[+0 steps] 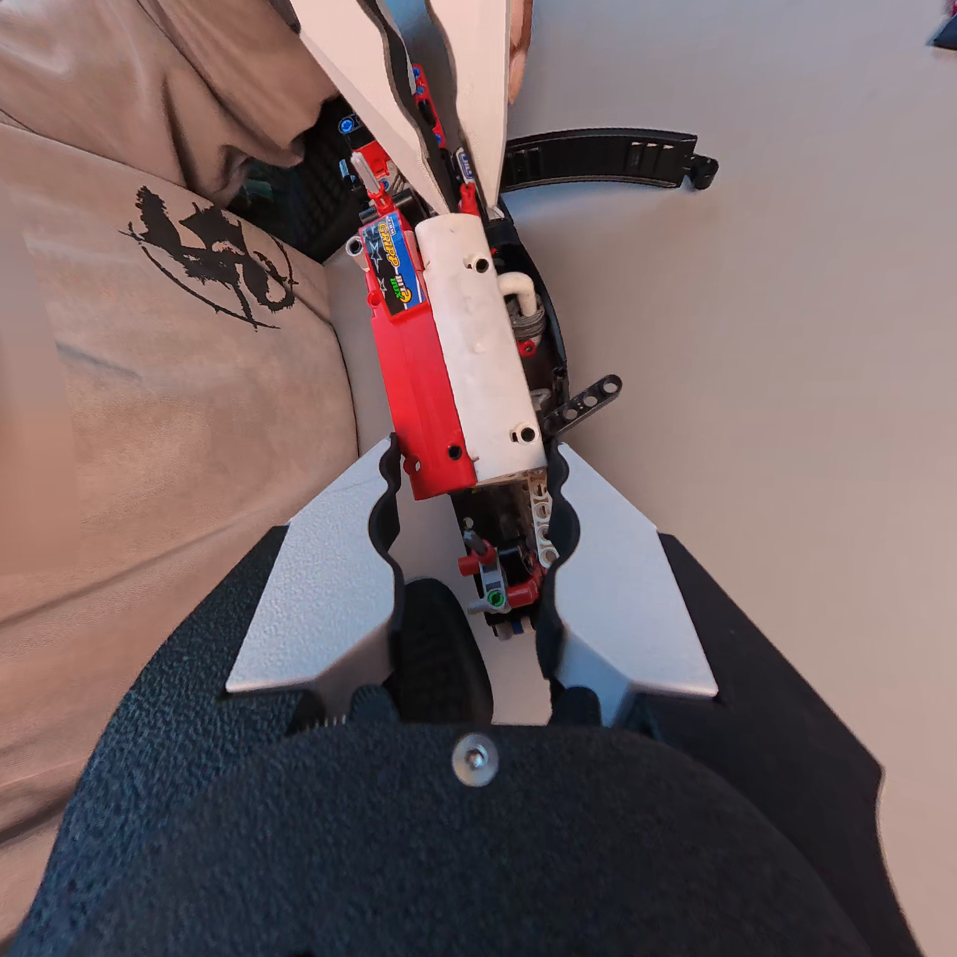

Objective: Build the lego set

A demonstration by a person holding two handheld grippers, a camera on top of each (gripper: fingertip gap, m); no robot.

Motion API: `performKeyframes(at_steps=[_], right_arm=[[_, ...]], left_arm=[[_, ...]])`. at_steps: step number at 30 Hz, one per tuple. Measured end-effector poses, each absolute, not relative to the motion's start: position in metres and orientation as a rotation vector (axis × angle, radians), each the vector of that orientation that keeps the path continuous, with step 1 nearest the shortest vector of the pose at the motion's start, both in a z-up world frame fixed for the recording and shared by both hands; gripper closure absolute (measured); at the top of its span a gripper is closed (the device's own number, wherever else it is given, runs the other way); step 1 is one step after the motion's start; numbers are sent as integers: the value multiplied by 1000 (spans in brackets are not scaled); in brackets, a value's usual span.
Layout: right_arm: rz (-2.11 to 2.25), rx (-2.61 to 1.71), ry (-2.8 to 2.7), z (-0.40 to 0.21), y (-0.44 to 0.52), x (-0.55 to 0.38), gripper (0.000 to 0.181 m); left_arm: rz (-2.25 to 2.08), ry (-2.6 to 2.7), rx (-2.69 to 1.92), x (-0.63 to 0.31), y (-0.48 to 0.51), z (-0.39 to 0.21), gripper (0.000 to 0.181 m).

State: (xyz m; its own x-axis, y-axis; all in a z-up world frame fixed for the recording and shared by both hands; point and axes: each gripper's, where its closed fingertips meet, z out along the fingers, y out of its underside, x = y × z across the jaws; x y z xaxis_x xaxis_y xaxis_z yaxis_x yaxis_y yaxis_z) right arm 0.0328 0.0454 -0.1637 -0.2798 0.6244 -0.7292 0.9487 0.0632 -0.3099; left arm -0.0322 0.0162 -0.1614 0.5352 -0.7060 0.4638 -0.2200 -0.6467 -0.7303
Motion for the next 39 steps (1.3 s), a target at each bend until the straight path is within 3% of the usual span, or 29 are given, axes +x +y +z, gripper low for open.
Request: performKeyframes(at_steps=[9, 17, 32, 39], right_arm=[[-1110, 1554, 1999, -162, 41, 29, 127], [-1255, 1542, 2160, -154, 37, 26, 112], [-1086, 1247, 2702, -156, 20, 20, 122], [-690, 1124, 3155, -174, 22, 16, 140]], left_arm=[[-986, 823, -2191, -32, 7, -162, 179], [-1103, 864, -2171, -29, 3, -161, 179], [-1196, 946, -2062, -26, 2, -162, 179], [-1247, 908, -2067, -26, 1, -162, 179]])
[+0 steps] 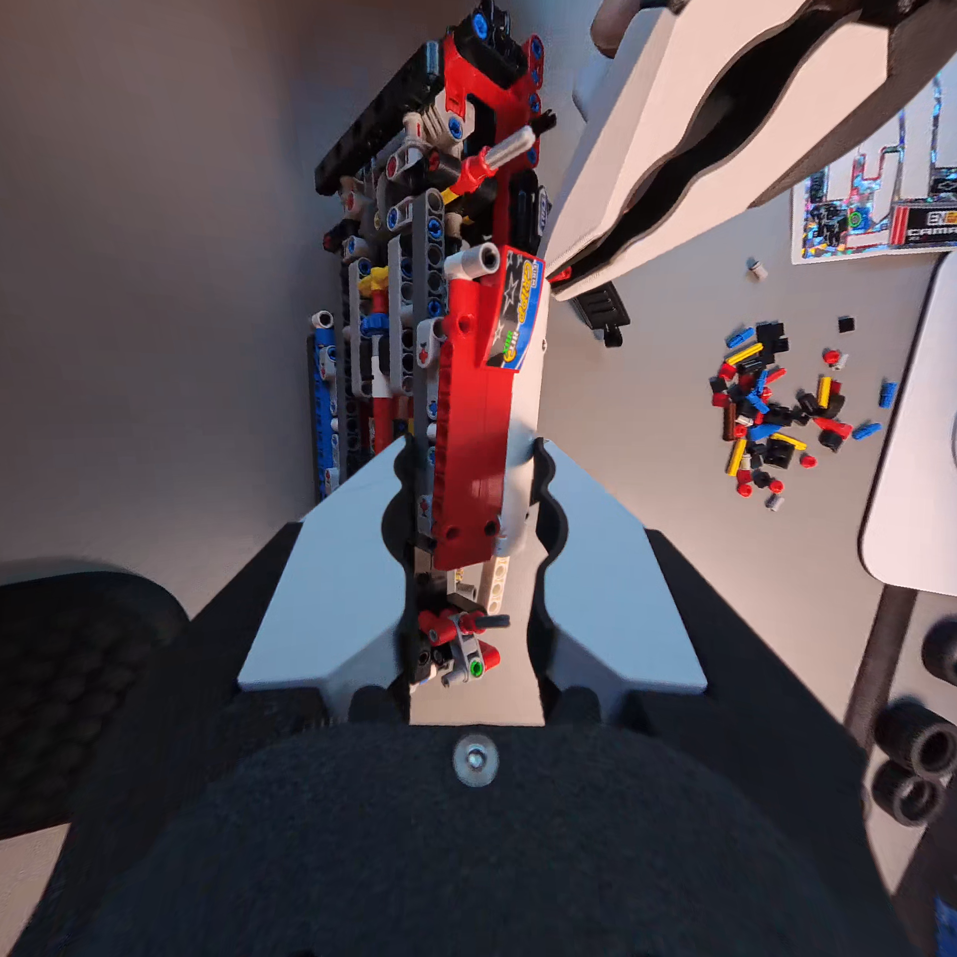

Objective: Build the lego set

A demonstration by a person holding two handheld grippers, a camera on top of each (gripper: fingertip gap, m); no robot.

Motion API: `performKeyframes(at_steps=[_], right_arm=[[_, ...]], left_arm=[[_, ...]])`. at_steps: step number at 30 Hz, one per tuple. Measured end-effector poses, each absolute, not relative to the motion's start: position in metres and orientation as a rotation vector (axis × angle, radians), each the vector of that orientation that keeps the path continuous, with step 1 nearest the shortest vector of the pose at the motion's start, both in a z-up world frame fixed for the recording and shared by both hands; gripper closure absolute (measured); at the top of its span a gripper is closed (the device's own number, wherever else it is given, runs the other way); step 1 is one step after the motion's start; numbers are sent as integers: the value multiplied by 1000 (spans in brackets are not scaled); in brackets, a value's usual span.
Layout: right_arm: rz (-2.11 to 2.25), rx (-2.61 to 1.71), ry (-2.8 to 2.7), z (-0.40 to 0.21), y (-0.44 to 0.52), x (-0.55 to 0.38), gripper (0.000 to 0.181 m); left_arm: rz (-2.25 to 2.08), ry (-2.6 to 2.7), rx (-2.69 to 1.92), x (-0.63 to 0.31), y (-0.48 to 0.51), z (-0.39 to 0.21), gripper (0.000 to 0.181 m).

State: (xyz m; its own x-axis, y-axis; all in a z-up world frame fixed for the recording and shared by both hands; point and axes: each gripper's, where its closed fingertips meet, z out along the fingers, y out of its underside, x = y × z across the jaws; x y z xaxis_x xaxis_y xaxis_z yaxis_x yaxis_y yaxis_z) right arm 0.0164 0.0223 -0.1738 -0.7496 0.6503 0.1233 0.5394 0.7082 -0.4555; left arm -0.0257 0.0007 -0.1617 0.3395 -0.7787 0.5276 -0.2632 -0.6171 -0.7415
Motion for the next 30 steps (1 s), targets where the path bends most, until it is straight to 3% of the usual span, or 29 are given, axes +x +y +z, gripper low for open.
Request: performKeyframes(at_steps=[30], right_arm=[[492, -1039, -2631, -169, 12, 9, 140]], left_arm=[[-1212, 749, -2133, -23, -2, -163, 178]])
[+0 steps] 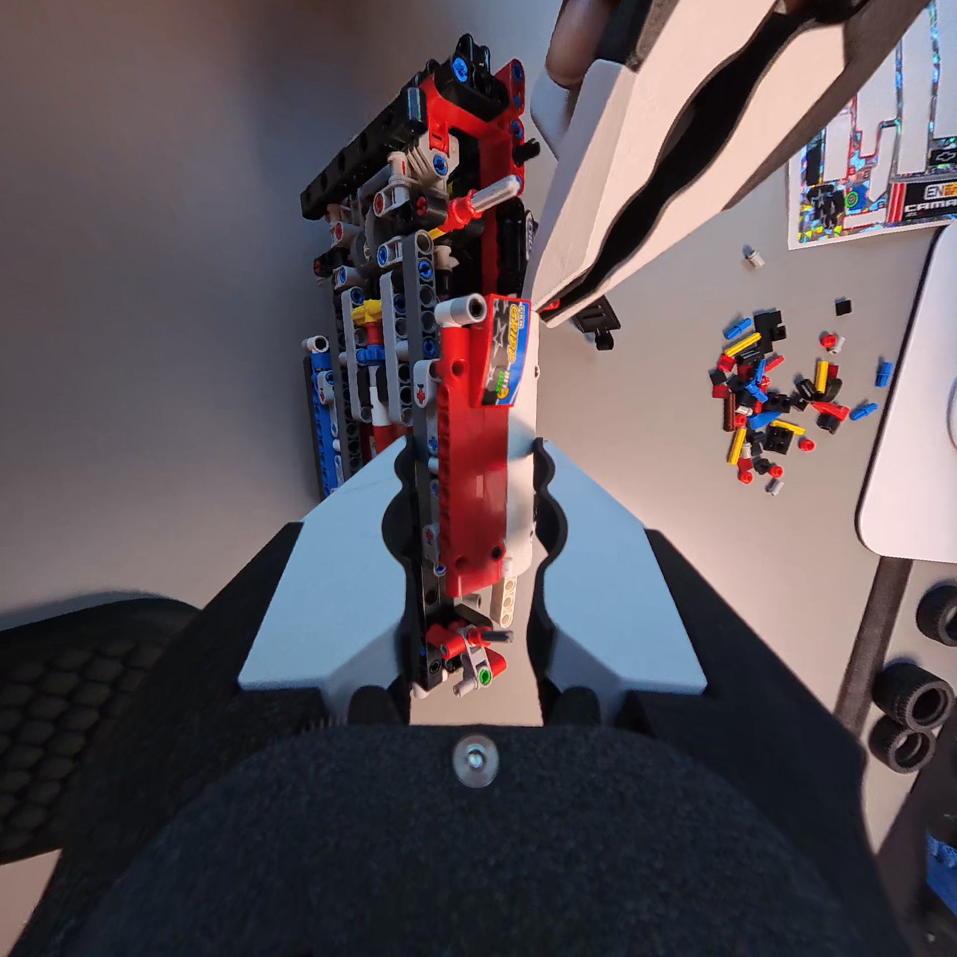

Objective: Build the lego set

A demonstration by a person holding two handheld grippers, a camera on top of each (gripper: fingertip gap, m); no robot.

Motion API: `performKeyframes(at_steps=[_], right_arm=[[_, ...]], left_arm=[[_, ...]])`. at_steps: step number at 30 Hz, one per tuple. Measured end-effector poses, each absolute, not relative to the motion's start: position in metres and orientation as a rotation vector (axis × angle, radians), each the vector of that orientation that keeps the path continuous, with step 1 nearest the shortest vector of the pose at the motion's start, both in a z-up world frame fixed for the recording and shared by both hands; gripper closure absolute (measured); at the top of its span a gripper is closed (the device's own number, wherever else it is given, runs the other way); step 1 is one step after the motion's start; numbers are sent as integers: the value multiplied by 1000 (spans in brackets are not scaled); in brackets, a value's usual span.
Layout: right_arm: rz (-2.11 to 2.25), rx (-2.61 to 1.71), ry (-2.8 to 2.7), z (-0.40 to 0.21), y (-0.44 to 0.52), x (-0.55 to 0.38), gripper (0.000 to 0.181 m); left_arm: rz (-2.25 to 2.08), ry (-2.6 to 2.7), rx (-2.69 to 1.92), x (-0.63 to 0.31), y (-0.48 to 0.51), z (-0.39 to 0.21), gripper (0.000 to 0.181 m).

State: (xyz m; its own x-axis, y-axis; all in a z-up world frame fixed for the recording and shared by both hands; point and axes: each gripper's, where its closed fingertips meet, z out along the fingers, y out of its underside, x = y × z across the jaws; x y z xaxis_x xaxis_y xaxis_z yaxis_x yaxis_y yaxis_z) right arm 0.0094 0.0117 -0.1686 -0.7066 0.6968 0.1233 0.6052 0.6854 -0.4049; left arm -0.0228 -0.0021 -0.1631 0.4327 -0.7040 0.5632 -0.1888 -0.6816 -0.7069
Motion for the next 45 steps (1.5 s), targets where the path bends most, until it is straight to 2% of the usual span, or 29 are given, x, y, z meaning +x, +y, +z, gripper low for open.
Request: performKeyframes(at_steps=[12, 20, 23, 24, 25, 27, 32, 35, 38, 45], right_arm=[[45, -544, -2408, -174, 8, 8, 147], [-29, -106, -2311, -174, 7, 15, 153], [-49, -66, -2257, -172, 13, 19, 152], [-70, -78, -2229, -169, 17, 21, 147], [-86, -105, -2220, -167, 22, 25, 135], [-31, -299, -2232, -162, 29, 40, 125], [656, -1460, -1971, -151, 13, 85, 132], [1015, -1866, -1643, -149, 3, 94, 135], [1223, -2088, -1529, -156, -11, 97, 130], [1179, -2164, -1569, -169, -3, 114, 136]], left_arm=[[-1225, 689, -2096, -13, -19, -161, 178], [-1120, 484, -2122, 14, -35, -162, 176], [-1048, 390, -2121, 24, -36, -162, 176], [-1037, 358, -2115, 28, -36, -162, 177], [-1028, 325, -2103, 32, -35, -162, 176], [-1004, 282, -2079, 39, -34, -162, 176], [-929, 297, -2039, 55, -34, -160, 176], [-918, 303, -2022, 64, -34, -160, 174], [-910, 315, -2002, 72, -33, -161, 174], [-925, 307, -1946, 94, -31, -160, 172]])
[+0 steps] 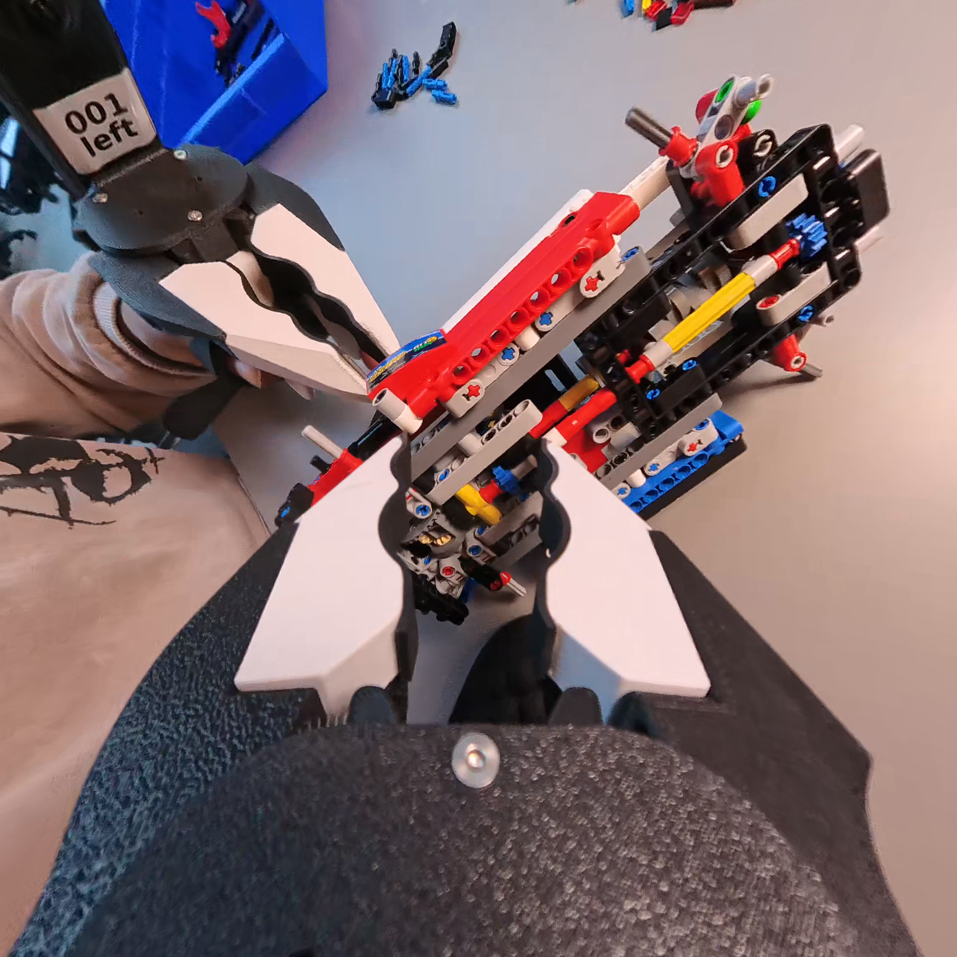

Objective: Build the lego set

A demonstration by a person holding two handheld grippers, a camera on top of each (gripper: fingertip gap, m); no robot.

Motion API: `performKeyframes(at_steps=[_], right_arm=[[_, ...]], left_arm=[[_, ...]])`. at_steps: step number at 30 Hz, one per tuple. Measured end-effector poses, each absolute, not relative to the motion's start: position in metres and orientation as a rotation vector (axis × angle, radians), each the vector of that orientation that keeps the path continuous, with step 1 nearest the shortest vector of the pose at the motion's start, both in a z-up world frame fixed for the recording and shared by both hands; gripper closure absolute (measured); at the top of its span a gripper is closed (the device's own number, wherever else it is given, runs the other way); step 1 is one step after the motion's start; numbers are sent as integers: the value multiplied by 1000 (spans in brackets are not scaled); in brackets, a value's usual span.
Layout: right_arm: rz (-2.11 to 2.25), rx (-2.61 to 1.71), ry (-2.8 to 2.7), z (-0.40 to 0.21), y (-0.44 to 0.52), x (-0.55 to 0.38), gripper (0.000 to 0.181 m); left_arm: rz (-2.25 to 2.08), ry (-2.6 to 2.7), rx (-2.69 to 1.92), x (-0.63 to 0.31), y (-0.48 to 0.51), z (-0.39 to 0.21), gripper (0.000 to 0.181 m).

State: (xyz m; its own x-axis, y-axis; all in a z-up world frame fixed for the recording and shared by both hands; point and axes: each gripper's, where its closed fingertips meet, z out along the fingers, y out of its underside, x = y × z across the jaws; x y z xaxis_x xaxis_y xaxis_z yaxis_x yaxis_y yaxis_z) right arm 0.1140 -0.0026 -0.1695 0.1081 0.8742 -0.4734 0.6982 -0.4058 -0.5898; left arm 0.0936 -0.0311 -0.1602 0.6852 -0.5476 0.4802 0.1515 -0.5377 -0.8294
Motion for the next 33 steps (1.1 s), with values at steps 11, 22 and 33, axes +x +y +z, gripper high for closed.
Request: performKeyframes(at_steps=[11, 22, 33], right_arm=[[1179, -1985, -2052, -167, 5, 115, 145], [1210, -1869, -1933, -160, 8, 117, 145], [1389, -1813, -1900, -170, 6, 124, 142]], left_arm=[[-875, 365, -1920, 110, -31, -164, 171], [-640, 603, -2029, 50, -33, -182, 144], [-597, 1042, -2093, 64, -19, -212, 128]])
